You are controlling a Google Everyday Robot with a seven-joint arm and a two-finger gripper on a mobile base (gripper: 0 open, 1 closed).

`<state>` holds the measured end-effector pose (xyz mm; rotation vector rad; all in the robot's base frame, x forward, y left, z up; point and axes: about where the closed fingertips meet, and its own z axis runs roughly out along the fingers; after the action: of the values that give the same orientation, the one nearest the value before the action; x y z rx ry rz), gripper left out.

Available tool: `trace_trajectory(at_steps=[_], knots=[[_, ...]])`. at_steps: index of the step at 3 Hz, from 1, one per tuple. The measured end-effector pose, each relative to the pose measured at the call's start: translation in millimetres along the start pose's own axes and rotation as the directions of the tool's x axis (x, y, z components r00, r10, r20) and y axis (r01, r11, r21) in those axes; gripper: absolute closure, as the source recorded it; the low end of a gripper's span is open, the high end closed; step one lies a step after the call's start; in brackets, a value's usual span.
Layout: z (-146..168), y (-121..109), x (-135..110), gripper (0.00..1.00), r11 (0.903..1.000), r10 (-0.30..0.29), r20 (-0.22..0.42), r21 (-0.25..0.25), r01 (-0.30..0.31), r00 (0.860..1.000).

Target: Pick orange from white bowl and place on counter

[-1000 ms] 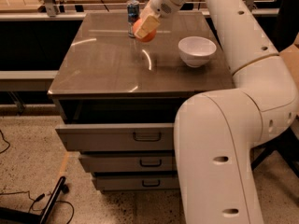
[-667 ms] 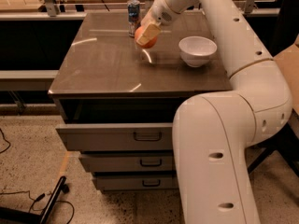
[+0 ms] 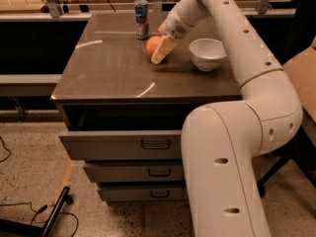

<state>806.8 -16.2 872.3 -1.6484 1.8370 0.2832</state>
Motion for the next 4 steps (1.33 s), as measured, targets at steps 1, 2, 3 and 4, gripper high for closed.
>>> trace_trajectory(at_steps=[1,2,3,4], knots=[[-2.7,-3.7,11.5,0.00,0.9999,0.014,-0.009,0.009,-0.014,1.000],[-11.7,-7.3,14.4,0.00,0.9994,0.023,-0.008,0.027,-0.023,1.000],[-52.1,-16.1,10.2,0.00,0.9943,0.049,0.026,0.094,-0.051,0.998],[-115.9,-22.2,2.9,0.00,0.9718,0.093,0.080,0.210,-0.108,0.992]])
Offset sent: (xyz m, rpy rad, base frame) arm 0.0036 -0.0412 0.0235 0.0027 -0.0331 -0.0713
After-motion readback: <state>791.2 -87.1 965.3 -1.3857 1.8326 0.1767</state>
